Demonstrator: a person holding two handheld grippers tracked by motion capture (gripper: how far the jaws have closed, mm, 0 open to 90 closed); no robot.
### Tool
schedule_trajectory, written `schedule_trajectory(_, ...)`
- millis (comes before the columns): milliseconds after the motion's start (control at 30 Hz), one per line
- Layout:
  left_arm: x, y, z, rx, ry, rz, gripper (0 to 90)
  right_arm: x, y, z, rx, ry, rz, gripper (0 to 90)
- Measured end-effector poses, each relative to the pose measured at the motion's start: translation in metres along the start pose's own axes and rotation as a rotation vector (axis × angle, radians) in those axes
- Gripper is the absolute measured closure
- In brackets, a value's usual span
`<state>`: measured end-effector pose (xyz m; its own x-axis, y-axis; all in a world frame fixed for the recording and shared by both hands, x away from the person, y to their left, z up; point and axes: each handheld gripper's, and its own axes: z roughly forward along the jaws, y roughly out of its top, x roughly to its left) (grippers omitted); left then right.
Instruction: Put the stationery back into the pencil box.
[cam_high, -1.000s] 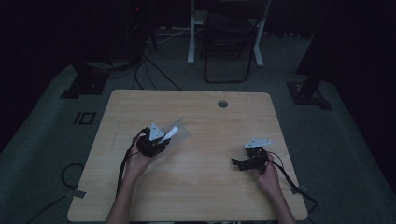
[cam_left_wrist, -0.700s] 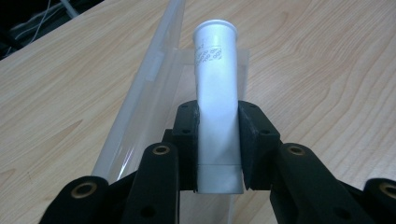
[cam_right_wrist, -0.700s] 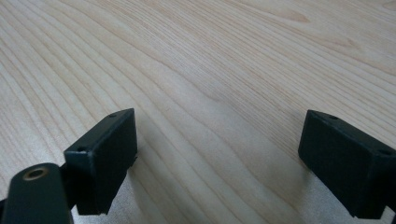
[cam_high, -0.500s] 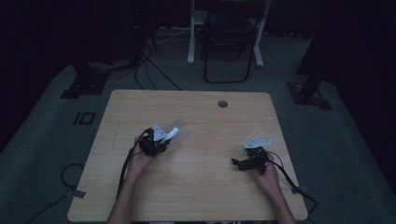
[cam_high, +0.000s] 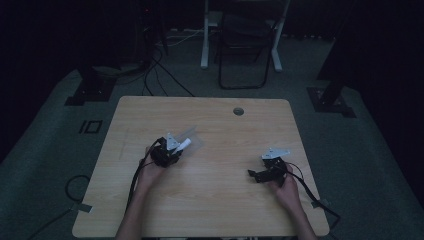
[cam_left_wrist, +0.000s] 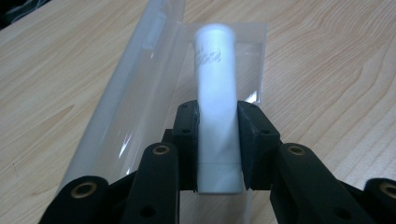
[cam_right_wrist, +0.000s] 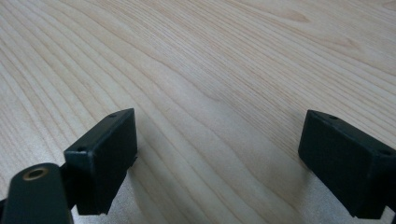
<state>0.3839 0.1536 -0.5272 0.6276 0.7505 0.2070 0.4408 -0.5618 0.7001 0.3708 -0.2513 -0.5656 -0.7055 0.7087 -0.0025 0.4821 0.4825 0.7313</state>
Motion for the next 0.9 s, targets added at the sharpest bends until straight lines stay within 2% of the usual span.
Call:
schedule_trajectory(367, 0.001, -0.004, 0.011, 0.045, -0.011, -0.004, 70.9, 0.000, 0.000, 0.000, 0.000, 0.000, 0.000, 11.5)
schedule_trajectory(533, 0.001, -0.006, 0.012, 0.050, -0.013, -0.005, 70.6, 0.000, 0.000, 0.000, 0.000, 0.000, 0.000, 11.6)
schedule_trajectory(700, 0.000, -0.006, 0.006, 0.029, -0.004, -0.010, 66.0, 0.000, 0.000, 0.000, 0.000, 0.000, -0.001, 11.5)
schedule_trajectory(900, -0.007, -0.003, -0.008, -0.005, 0.009, 0.015, 63.9, 0.000, 0.000, 0.000, 0.000, 0.000, 0.000, 11.5)
